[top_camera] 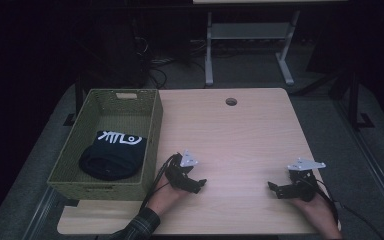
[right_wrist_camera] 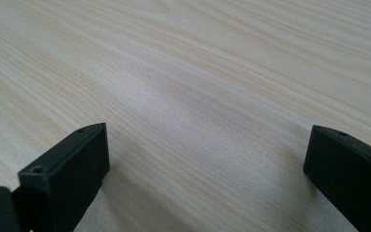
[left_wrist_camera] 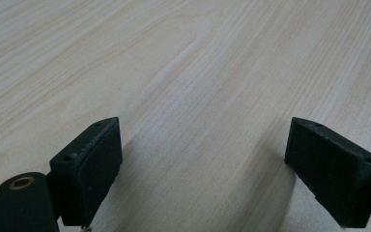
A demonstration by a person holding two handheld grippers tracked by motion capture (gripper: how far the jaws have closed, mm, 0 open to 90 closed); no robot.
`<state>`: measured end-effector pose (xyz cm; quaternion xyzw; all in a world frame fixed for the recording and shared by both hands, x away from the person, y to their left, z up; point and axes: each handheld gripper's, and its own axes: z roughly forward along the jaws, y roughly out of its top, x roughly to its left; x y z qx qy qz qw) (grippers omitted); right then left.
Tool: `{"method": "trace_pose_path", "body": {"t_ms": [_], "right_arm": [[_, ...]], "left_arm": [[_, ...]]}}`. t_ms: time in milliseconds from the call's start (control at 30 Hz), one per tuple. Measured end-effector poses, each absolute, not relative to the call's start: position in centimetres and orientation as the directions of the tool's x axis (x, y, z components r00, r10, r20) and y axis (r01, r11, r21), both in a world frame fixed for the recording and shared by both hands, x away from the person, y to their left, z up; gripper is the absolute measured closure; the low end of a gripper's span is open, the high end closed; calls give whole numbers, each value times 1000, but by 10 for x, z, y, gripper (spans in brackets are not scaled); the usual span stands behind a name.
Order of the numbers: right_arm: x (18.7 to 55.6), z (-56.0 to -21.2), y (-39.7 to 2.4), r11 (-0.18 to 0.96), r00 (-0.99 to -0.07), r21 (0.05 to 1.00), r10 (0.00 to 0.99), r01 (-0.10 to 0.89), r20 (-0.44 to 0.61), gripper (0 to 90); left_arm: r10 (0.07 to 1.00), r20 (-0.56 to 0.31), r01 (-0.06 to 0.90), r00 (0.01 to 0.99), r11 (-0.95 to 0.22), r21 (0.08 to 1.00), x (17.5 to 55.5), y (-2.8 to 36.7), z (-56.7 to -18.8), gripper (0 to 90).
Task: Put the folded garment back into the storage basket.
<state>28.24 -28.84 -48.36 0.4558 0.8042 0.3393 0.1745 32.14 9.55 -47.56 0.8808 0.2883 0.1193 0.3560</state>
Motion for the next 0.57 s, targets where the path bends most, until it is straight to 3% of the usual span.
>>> {"method": "trace_pose_path", "body": {"t_ms": [567], "right_arm": [[282, -484, -288, 354, -524, 705, 852, 615, 29, 20]], "left_arm": [[591, 6, 409, 807, -565, 716, 320, 97, -478, 127]]}}
